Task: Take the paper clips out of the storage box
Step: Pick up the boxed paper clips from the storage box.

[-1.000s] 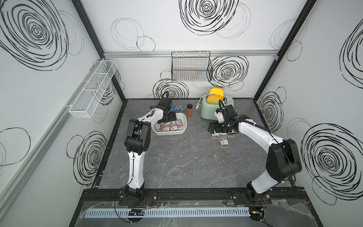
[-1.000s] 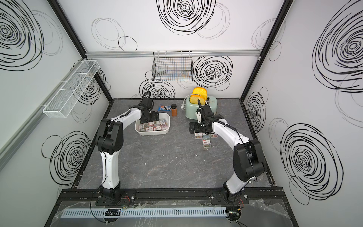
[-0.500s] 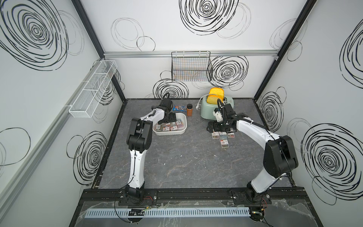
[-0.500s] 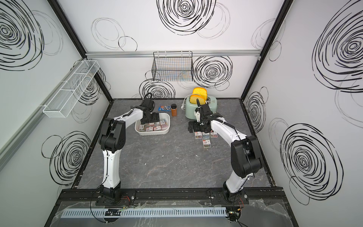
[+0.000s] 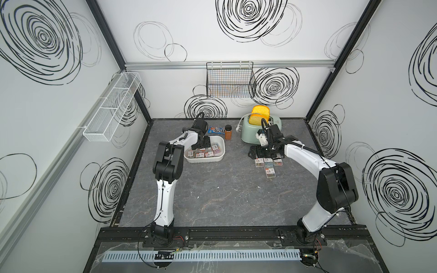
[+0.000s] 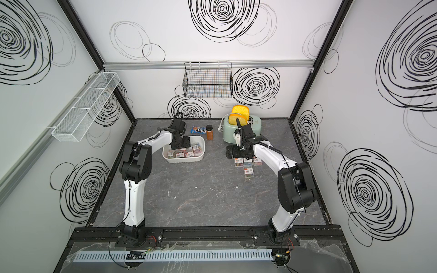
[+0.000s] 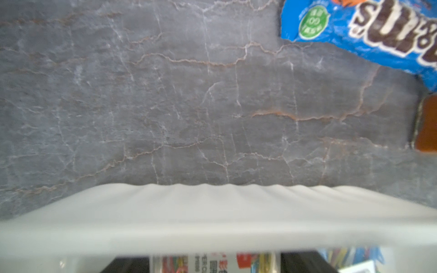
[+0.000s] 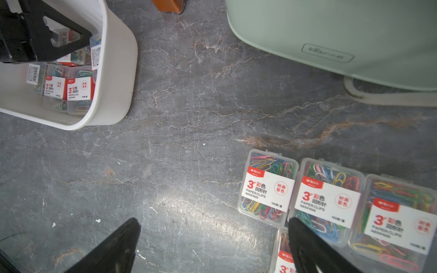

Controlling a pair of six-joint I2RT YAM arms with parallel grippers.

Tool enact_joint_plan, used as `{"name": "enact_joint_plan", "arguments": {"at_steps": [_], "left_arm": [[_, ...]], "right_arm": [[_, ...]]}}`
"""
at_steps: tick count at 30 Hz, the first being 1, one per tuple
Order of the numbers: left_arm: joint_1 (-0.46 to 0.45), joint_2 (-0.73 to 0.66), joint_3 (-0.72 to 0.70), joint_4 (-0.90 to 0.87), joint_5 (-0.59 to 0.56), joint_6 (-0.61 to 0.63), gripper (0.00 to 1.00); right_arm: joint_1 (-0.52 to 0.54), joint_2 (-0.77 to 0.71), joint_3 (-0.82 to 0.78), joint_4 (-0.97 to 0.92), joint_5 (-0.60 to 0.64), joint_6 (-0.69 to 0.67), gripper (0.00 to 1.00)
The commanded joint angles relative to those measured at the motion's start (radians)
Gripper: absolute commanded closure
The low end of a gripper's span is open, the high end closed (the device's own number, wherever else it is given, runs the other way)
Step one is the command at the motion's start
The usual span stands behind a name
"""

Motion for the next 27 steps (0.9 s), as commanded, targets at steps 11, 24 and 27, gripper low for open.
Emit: {"name": "enact_joint_plan", "arguments": {"at_steps": [11, 24, 27], "left_arm": [[0.021, -0.263, -0.129, 0.148, 0.389, -0.296, 0.48], [-0.087, -0.638, -0.66, 0.755, 0.556, -1.005, 0.45], [-0.107, -0.667, -0.712, 0.834, 0.555, -1.098, 0.44]], "right_arm": [[0.074, 0.013, 0.06, 0.195, -0.13, -0.002, 0.01], [0.206, -0.024, -0.086, 0.606, -0.159, 0.064, 0.15], [0.246, -0.048, -0.129, 0.682, -0.156, 0.073, 0.2]]}}
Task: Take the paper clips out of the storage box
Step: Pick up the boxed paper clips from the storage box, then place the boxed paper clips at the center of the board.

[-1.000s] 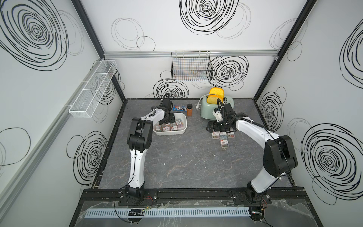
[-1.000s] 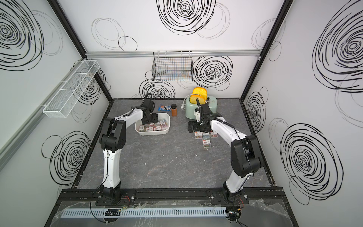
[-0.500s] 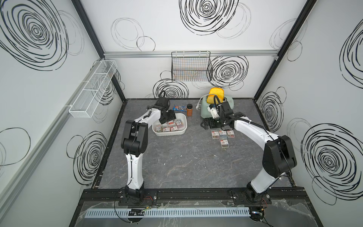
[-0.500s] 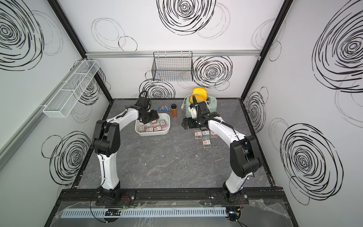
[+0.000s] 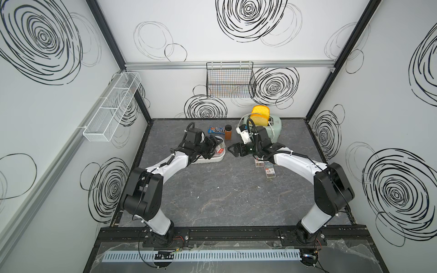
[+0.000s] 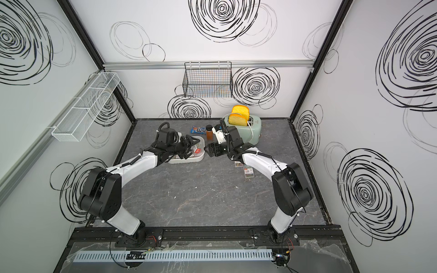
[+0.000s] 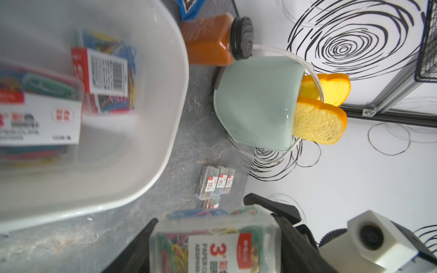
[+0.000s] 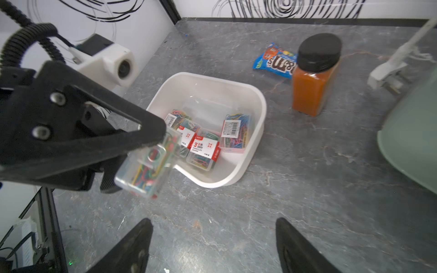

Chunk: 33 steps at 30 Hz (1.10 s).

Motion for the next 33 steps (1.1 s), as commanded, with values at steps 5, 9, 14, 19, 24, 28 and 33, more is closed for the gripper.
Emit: {"name": "enact_joint_plan", "arguments": {"at_steps": [5, 9, 14, 19, 24, 28, 33], "left_arm": [[-0.037, -0.071, -0.051, 0.251, -0.001, -0.235, 0.43], [-0.05, -0.08, -0.065, 0.258, -0.005, -0.244, 0.43], [-0.07, -0.087, -0.08, 0.271, 0.004, -0.253, 0.42], [-0.072, -0.09, -0.083, 0.281, 0.013, -0.255, 0.42], [-0.074, -0.087, -0.078, 0.291, 0.022, -0.246, 0.39], [-0.074, -0.084, -0.074, 0.297, 0.04, -0.223, 0.32], [-0.058, -0.08, -0.056, 0.302, 0.097, -0.143, 0.17]], "right_arm": [[0.08, -0.058, -0.052, 0.181, 0.006, 0.019, 0.24], [0.093, -0.058, -0.045, 0.189, 0.015, 0.023, 0.28], [0.094, -0.058, -0.039, 0.203, 0.056, 0.026, 0.44], [0.093, -0.055, -0.025, 0.202, 0.085, 0.023, 0.61], [0.093, -0.049, -0.009, 0.19, 0.083, 0.021, 0.79], [0.087, -0.053, -0.001, 0.177, 0.064, 0.019, 0.87], [0.053, -0.071, 0.024, 0.131, -0.025, 0.02, 0.93]]}}
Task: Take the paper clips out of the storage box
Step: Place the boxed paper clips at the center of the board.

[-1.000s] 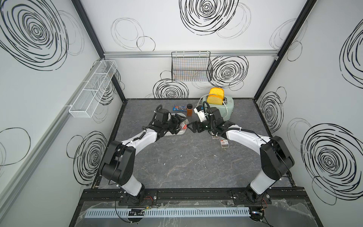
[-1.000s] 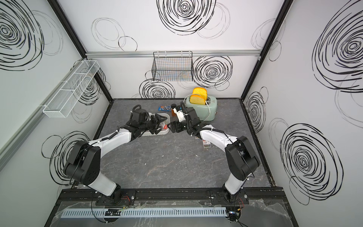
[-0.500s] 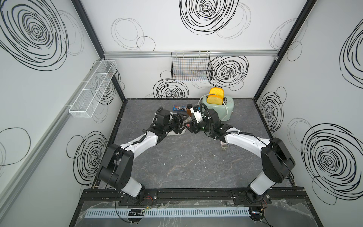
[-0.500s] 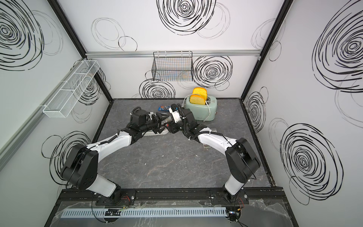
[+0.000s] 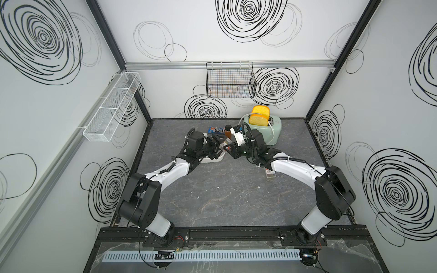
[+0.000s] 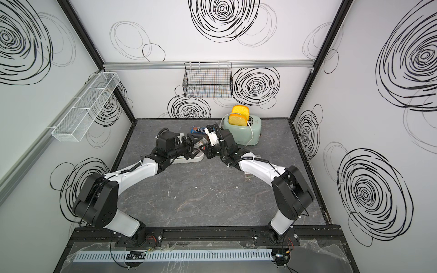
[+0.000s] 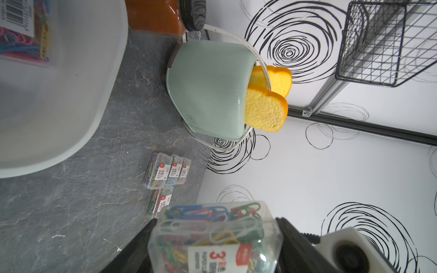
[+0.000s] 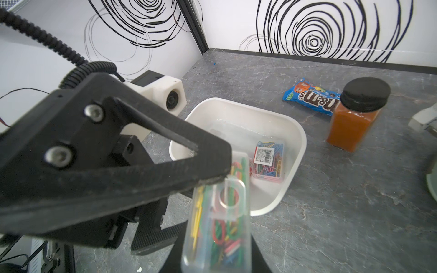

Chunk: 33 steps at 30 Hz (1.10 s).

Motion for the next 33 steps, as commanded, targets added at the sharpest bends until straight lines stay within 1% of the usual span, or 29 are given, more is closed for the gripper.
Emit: {"name": "enact_joint_plan", "arguments": {"at_steps": [1, 4, 7, 10, 11, 13, 16, 18, 20, 23, 29, 33], "left_arm": [[0.006, -0.02, 0.033, 0.055, 0.115, 0.083, 0.14], [0.023, -0.026, 0.06, 0.009, 0.15, 0.218, 0.07], [0.046, -0.055, 0.045, -0.012, 0.166, 0.34, 0.02], [0.084, -0.073, 0.01, 0.001, 0.204, 0.457, 0.03], [0.097, -0.076, -0.014, 0.048, 0.235, 0.476, 0.04], [0.107, -0.077, -0.053, 0.11, 0.282, 0.533, 0.08], [0.095, -0.07, -0.097, 0.173, 0.324, 0.628, 0.13], [0.087, -0.063, -0.147, 0.306, 0.354, 0.624, 0.17], [0.084, -0.06, -0.184, 0.407, 0.356, 0.606, 0.18], [0.073, -0.043, -0.2, 0.555, 0.379, 0.553, 0.21], [0.033, 0.006, -0.163, 0.612, 0.422, 0.543, 0.24], [0.016, 0.036, -0.153, 0.646, 0.436, 0.533, 0.3]], "right_arm": [[-0.033, -0.044, 0.054, -0.023, -0.092, -0.019, 0.93], [-0.086, -0.064, 0.049, -0.048, -0.191, 0.003, 0.93], [-0.145, -0.08, 0.048, -0.085, -0.318, 0.023, 0.93], [-0.211, -0.089, 0.034, -0.116, -0.458, 0.045, 0.93], [-0.235, -0.093, 0.019, -0.116, -0.507, 0.056, 0.93], [-0.271, -0.101, -0.01, -0.11, -0.586, 0.073, 0.93], [-0.31, -0.097, -0.047, -0.079, -0.702, 0.108, 0.93], [-0.326, -0.087, -0.067, -0.045, -0.758, 0.142, 0.93], [-0.33, -0.076, -0.071, -0.034, -0.801, 0.157, 0.93], [-0.327, -0.06, -0.068, -0.012, -0.855, 0.178, 0.92], [-0.325, -0.024, -0.058, 0.059, -0.907, 0.242, 0.91], [-0.322, -0.009, -0.049, 0.103, -0.926, 0.28, 0.91]]}}
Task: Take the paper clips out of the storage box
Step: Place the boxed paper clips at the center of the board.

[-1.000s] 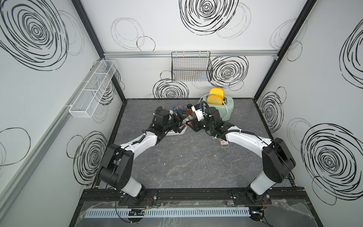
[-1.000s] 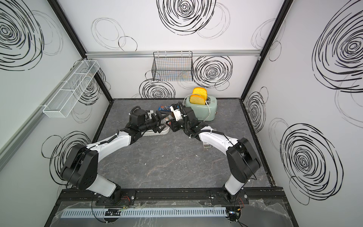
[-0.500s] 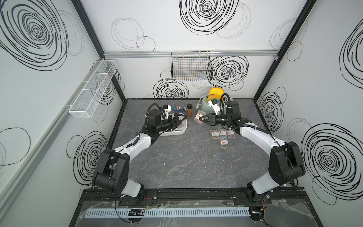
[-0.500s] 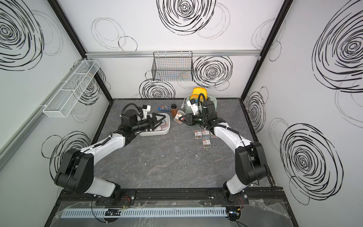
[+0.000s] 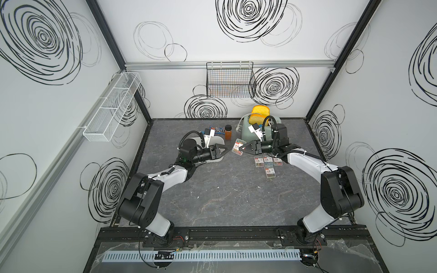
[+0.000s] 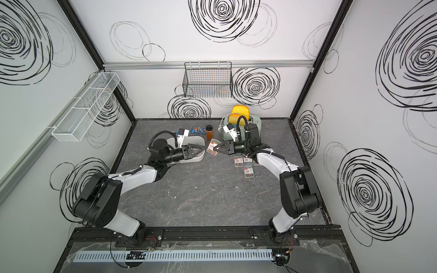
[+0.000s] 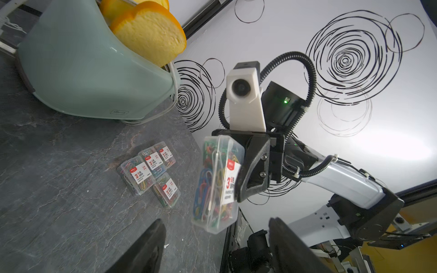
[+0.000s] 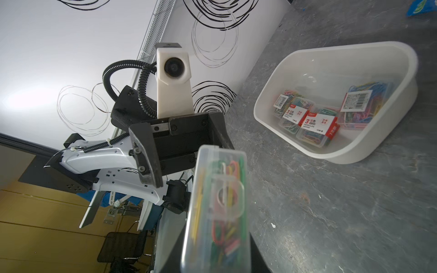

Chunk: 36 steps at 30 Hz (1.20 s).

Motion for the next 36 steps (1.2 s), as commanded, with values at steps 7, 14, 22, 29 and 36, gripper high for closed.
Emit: {"name": "enact_joint_plan", "arguments": {"at_steps": [7, 14, 22, 29, 36], "left_arm": [[-0.014, 0.051, 0.044, 0.109, 0.06, -0.019, 0.32], [-0.014, 0.068, 0.073, 0.118, 0.062, -0.02, 0.44], [-0.02, 0.079, 0.071, 0.127, 0.087, -0.033, 0.62], [-0.02, 0.068, 0.055, 0.104, 0.104, -0.024, 0.66], [-0.024, 0.06, 0.066, 0.069, 0.107, 0.007, 0.79]], "right_arm": [[0.018, 0.03, 0.035, 0.112, -0.083, 0.073, 0.91], [0.035, 0.047, 0.029, 0.151, -0.104, 0.103, 0.9], [0.039, 0.06, 0.035, 0.19, -0.105, 0.138, 0.9], [0.039, 0.07, 0.038, 0.213, -0.096, 0.163, 0.89], [0.043, 0.077, 0.049, 0.205, -0.086, 0.167, 0.88]]}}
